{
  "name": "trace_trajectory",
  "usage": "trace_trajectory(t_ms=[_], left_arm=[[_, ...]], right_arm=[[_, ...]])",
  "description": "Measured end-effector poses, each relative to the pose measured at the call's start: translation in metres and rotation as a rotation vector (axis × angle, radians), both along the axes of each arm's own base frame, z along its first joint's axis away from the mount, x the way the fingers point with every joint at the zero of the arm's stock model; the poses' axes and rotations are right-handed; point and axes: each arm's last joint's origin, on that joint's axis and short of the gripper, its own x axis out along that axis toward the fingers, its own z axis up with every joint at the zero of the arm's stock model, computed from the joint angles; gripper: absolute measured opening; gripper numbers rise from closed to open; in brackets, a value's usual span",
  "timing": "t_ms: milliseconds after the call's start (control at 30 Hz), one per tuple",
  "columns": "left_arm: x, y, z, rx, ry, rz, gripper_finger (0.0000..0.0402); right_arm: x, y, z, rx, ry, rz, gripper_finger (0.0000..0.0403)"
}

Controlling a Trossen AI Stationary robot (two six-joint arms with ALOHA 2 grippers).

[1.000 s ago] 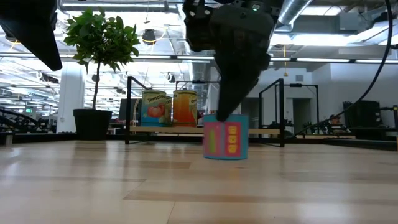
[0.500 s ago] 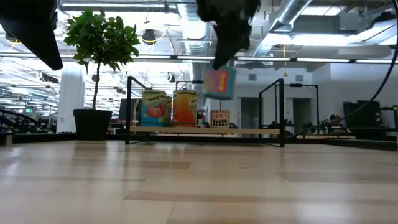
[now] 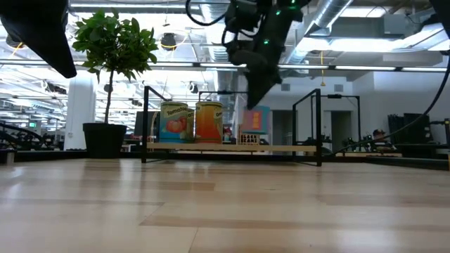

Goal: Pick and place cans onto a shelf
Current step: Put the canned corn on the shelf

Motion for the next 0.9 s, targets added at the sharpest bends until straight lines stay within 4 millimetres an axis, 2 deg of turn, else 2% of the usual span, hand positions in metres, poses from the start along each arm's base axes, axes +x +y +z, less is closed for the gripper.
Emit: trace_trajectory(t_ms=[67, 167, 333, 533, 900], left_arm=[[0.0, 0.0, 0.0, -0.001, -0.002, 0.0, 0.0], [0.0, 0.0, 0.0, -0.003, -0.003, 0.001, 0.0], [0.0, 0.0, 0.0, -0.009, -0.003, 0.004, 0.0], [0.001, 0.0, 0.0, -0.011, -0.005, 0.005, 0.0], [0.001, -0.001, 0.0, -0.011, -0.005, 0.004, 0.0]], right_arm=[[0.005, -0.007, -0.003, -0.01, -0.025, -0.005, 0.0003], [0.001, -0.016, -0.005, -0.012, -0.012, -0.027, 0.0005], [0.001, -0.026, -0.003, -0.016, -0.038, -0.053, 0.0025], [-0.002, -0.028, -0.003, -0.006, -0.024, -0.065, 0.0047], [-0.002, -0.031, -0.003, -0.009, -0.032, -0.072, 0.0051]])
